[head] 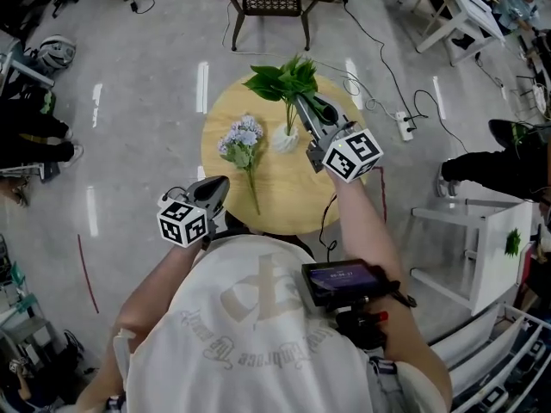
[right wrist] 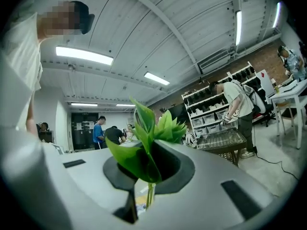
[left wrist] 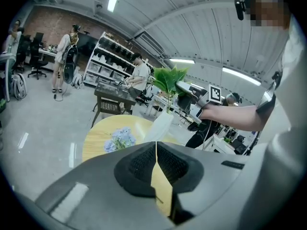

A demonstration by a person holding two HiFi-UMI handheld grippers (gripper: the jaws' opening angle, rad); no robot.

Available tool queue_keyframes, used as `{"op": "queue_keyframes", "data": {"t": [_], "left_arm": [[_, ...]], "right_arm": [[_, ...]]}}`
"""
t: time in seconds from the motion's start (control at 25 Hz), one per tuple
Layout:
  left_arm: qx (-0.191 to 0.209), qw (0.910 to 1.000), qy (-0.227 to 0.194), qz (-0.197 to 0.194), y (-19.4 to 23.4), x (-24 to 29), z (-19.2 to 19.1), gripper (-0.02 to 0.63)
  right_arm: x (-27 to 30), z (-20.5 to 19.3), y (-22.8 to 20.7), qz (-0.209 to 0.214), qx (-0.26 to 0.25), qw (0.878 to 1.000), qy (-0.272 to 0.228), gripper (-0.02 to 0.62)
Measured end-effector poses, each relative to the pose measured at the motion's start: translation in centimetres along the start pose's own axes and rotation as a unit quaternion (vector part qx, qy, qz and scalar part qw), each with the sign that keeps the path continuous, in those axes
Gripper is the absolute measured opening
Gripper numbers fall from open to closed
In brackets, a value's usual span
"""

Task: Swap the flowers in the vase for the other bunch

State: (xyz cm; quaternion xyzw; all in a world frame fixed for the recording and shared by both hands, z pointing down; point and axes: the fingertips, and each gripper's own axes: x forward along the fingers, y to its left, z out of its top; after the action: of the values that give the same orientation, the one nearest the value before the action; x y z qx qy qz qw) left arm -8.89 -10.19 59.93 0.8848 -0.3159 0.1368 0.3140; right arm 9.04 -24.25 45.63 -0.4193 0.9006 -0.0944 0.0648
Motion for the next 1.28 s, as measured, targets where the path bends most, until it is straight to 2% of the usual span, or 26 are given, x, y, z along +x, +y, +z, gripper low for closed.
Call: {"op": "queue_keyframes", "data": {"t": [0.84, 1.28], "left_arm": [[0.007, 1.0000, 0.000, 0.000, -0.9, -0.3, -0.5, 0.012], [0.012, 0.9999, 0.005, -0.002, -1.7, -0.6, -1.1, 0.012]], "right_arm": [[-3.6, -6.2, 3.8, 0.010, -0.039, 0.996, 0.078, 0.021], [-4.0, -7.8, 5.5, 0.027, -0.088, 0.988, 0.120, 0.021]]}}
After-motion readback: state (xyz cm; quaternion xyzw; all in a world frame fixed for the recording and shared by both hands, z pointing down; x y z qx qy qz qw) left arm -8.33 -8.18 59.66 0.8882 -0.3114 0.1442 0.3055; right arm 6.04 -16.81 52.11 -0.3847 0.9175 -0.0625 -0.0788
